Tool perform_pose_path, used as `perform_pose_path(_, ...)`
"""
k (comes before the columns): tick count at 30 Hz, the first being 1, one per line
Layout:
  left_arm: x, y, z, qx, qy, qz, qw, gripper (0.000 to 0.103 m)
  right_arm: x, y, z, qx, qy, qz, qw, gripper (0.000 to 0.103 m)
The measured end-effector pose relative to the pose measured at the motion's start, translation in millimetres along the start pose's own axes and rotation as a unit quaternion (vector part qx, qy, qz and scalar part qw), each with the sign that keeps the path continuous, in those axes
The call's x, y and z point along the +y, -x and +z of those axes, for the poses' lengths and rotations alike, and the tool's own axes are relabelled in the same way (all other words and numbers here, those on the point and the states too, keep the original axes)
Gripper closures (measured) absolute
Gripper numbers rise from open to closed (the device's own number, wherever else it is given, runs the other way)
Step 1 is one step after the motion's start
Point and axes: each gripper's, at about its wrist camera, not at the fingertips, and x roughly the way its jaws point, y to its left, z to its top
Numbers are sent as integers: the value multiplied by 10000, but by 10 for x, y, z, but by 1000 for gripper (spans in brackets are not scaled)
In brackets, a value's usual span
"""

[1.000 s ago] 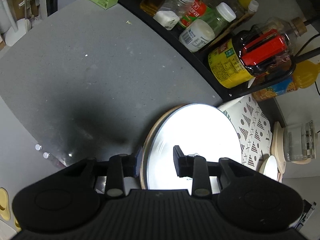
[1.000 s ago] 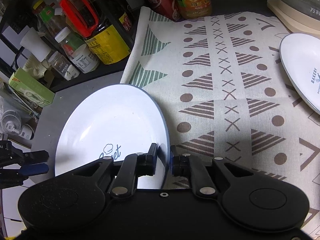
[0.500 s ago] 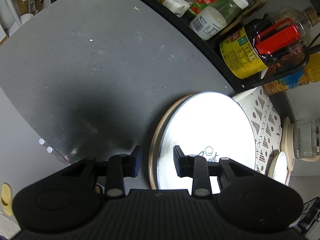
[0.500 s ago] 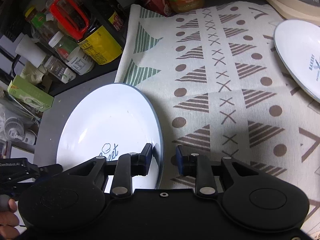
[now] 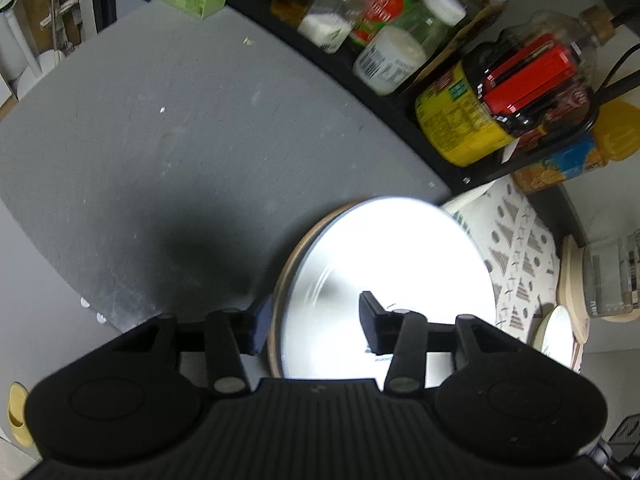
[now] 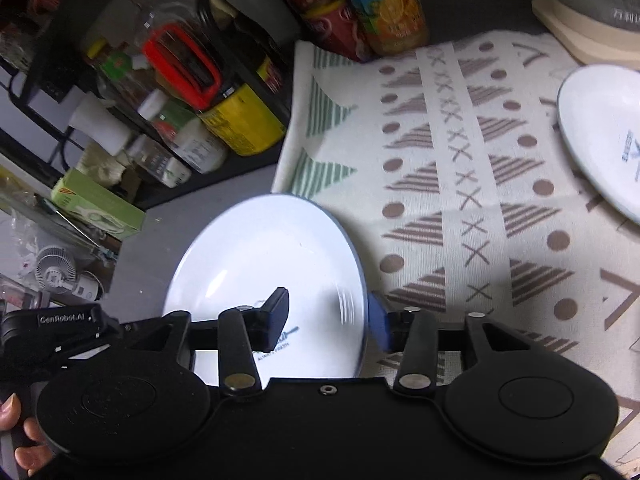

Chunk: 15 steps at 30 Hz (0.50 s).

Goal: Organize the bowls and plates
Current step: 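Lower the 'Sweet' plate onto the flower-pattern plate and open both tools, then move both tools to the 'BAKERY' plate and grasp its rim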

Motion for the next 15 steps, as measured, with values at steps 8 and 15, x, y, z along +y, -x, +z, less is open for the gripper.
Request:
perform_pose_path(8,-368,110,46,-153,-250,-134,9995,40,-110,344,208,-355,-54,41,9993,42)
perform_pose_path(15,-892,62,5,-87,-707,-336,9969,33,-336,703,391,-735,-11,-295,9969,23)
